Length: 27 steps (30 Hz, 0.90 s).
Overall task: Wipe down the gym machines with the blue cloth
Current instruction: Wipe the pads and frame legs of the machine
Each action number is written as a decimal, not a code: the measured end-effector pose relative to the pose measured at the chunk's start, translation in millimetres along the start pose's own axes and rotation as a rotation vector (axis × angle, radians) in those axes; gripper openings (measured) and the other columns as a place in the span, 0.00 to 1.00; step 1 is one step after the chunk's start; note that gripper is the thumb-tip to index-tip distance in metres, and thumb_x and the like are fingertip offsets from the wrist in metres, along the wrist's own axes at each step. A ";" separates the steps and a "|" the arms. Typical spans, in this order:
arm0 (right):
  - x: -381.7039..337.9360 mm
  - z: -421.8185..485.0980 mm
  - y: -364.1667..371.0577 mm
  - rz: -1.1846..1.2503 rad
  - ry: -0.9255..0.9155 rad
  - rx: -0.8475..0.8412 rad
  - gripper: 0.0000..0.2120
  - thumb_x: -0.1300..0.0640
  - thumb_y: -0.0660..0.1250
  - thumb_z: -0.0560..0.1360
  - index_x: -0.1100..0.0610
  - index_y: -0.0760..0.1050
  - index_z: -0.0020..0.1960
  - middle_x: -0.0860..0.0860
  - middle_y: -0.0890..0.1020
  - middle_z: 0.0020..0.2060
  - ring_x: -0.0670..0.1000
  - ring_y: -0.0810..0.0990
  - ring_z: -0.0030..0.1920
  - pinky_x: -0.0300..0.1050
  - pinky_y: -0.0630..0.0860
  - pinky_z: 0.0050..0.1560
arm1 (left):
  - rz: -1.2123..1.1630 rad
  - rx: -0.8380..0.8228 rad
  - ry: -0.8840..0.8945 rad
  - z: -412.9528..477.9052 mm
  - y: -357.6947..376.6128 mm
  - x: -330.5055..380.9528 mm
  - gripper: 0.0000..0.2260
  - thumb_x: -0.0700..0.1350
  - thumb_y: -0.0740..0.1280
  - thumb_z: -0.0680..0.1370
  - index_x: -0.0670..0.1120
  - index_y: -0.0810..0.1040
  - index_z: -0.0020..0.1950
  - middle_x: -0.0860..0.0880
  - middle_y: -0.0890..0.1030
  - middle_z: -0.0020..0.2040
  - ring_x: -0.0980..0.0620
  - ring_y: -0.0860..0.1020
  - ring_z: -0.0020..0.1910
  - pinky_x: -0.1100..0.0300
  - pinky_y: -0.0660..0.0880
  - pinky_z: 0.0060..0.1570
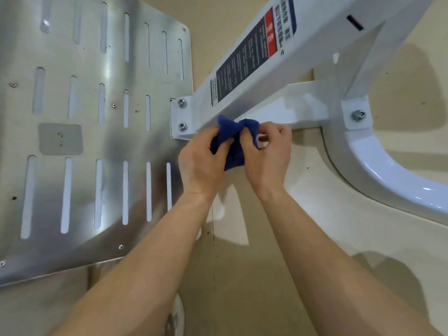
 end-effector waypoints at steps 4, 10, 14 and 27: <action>2.4 10.6 -40.4 0.009 0.008 -0.161 0.12 0.52 0.70 0.75 0.52 0.69 0.39 0.42 0.74 0.33 0.41 0.72 0.33 0.34 0.69 0.36 | -0.103 -0.016 -0.012 -26.8 22.1 20.9 0.11 0.49 0.75 0.71 0.51 0.73 0.44 0.57 0.77 0.40 0.57 0.74 0.40 0.64 0.71 0.40; 15.3 36.4 -73.2 -0.106 -0.045 -0.232 0.16 0.51 0.76 0.71 0.54 0.70 0.42 0.54 0.80 0.38 0.46 0.76 0.37 0.42 0.76 0.39 | -0.287 0.048 -0.220 -35.2 53.5 14.2 0.14 0.49 0.76 0.71 0.50 0.71 0.44 0.57 0.74 0.38 0.62 0.73 0.38 0.69 0.69 0.38; 20.7 54.3 -82.9 -0.226 -0.078 -0.091 0.10 0.53 0.73 0.72 0.52 0.75 0.51 0.48 0.80 0.47 0.45 0.78 0.42 0.44 0.78 0.49 | -0.372 0.080 -0.208 -27.9 70.2 20.6 0.10 0.45 0.71 0.76 0.48 0.76 0.55 0.58 0.78 0.50 0.66 0.74 0.47 0.72 0.71 0.50; 55.0 77.2 -16.6 -0.964 -0.480 -0.495 0.28 0.53 0.51 0.84 0.55 0.49 0.82 0.55 0.48 0.81 0.57 0.45 0.81 0.54 0.49 0.79 | 0.460 -0.196 0.237 11.3 155.9 29.6 0.25 0.45 0.52 0.84 0.42 0.49 0.80 0.43 0.48 0.81 0.47 0.46 0.80 0.49 0.47 0.78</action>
Point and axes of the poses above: each hand's wrist, its own z-axis towards the middle knuckle, its own y-axis out of the palm, x = y × z, the point moved 9 cm from there along z, towards the middle knuckle
